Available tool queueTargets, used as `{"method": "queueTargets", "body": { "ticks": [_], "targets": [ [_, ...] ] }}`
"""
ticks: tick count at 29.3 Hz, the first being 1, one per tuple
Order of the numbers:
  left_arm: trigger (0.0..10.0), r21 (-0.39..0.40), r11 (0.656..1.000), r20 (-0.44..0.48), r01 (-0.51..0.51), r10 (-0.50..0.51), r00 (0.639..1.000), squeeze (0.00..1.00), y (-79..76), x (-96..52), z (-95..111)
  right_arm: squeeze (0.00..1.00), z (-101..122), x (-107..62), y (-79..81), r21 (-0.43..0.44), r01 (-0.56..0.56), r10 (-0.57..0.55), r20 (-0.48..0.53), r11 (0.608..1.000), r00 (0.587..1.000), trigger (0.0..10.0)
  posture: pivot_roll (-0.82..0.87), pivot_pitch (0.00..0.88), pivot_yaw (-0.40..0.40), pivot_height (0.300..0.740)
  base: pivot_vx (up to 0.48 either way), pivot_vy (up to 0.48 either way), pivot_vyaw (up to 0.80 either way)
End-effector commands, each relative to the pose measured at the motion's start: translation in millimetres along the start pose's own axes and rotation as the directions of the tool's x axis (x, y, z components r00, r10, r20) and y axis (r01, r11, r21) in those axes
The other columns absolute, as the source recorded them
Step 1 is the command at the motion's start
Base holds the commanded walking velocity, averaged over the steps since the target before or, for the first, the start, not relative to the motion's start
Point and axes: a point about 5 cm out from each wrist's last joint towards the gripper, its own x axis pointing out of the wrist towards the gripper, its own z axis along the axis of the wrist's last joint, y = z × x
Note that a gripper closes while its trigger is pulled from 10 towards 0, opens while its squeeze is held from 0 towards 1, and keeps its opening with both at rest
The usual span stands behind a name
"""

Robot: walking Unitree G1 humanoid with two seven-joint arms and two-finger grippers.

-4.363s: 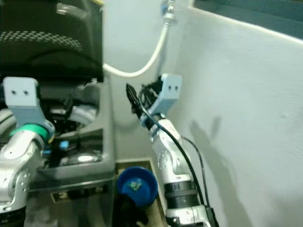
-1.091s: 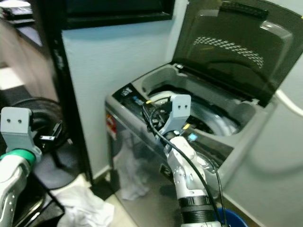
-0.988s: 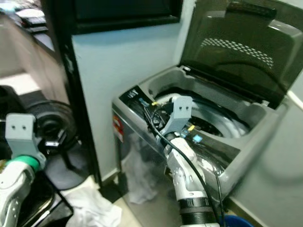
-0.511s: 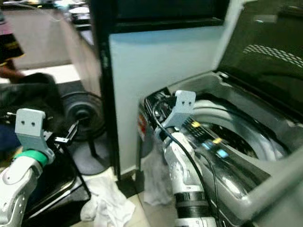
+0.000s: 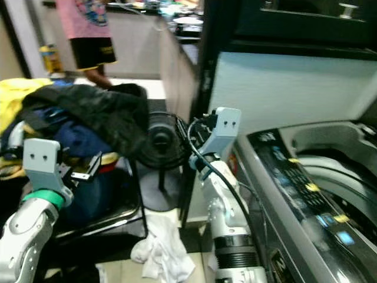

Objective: Clothes washing

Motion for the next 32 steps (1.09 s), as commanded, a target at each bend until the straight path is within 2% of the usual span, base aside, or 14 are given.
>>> {"method": "queueTargets", "body": {
  "ticks": [1, 15, 20, 23, 24, 26, 30, 32],
  "targets": [
    [10.0, -0.030, 0.999, 0.005, 0.026, -0.026, 1.000, 0.00, -9.7, -1.7, -1, 0.00, 0, -1.0, -4.6, 0.004, 0.014, -0.014, -0.007, 1.000, 1.000, 10.0, 0.05, 0.000, -0.031, 0.740, 0.000, 0.000, 0.80],
    [10.0, -0.045, 0.999, 0.002, 0.016, -0.016, 1.000, 0.00, -10.6, -3.1, -6, 0.00, 1, 0.7, -5.2, -0.008, 0.002, -0.002, -0.019, 1.000, 1.000, 10.0, 0.03, 0.000, -0.049, 0.740, 0.000, 0.000, 0.80],
    [10.0, 0.018, 1.000, -0.006, 0.006, -0.006, 1.000, 0.00, -9.8, -5.1, -10, 0.00, 0, 0.4, -7.3, -0.024, -0.015, 0.014, -0.043, 1.000, 0.999, 10.0, 0.04, 0.000, -0.075, 0.740, 0.000, 0.000, 0.80],
    [10.0, 0.026, 1.000, -0.005, 0.005, -0.004, 1.000, 0.00, -9.7, -5.4, -9, 0.00, -1, 0.3, -7.8, -0.026, -0.017, 0.015, -0.046, 1.000, 0.999, 10.0, 0.04, 0.000, -0.075, 0.740, 0.000, 0.000, 0.80],
    [10.0, 0.036, 0.999, -0.007, 0.007, -0.007, 1.000, 0.00, -8.4, -5.8, -9, 0.00, -2, 0.4, -8.0, -0.024, -0.014, 0.013, -0.049, 1.000, 0.999, 10.0, 0.06, 0.000, -0.064, 0.740, 0.000, 0.000, 0.80],
    [10.0, 0.043, 0.999, -0.014, 0.008, -0.008, 1.000, 0.00, -2.7, -6.7, -8, 0.00, -7, -1.8, -7.8, 0.034, 0.015, -0.014, -0.047, 0.999, 0.999, 10.0, 0.07, 0.000, -0.040, 0.740, 0.000, 0.000, 0.00],
    [10.0, 0.044, 0.999, -0.018, 0.006, -0.005, 1.000, 0.00, 1.5, -6.6, -8, 0.00, -10, -3.2, -7.2, 0.032, 0.023, -0.021, -0.054, 0.999, 0.998, 10.0, 0.07, 0.000, -0.019, 0.740, 0.000, 0.000, 0.00],
    [10.0, 0.024, 1.000, -0.028, -0.005, 0.006, 1.000, 0.00, 8.7, -4.4, -9, 0.00, -14, -6.8, -5.9, 0.027, 0.035, -0.033, -0.061, 0.999, 0.998, 10.0, 0.07, 0.006, 0.017, 0.740, 0.000, 0.000, 0.00]
  ]
}}
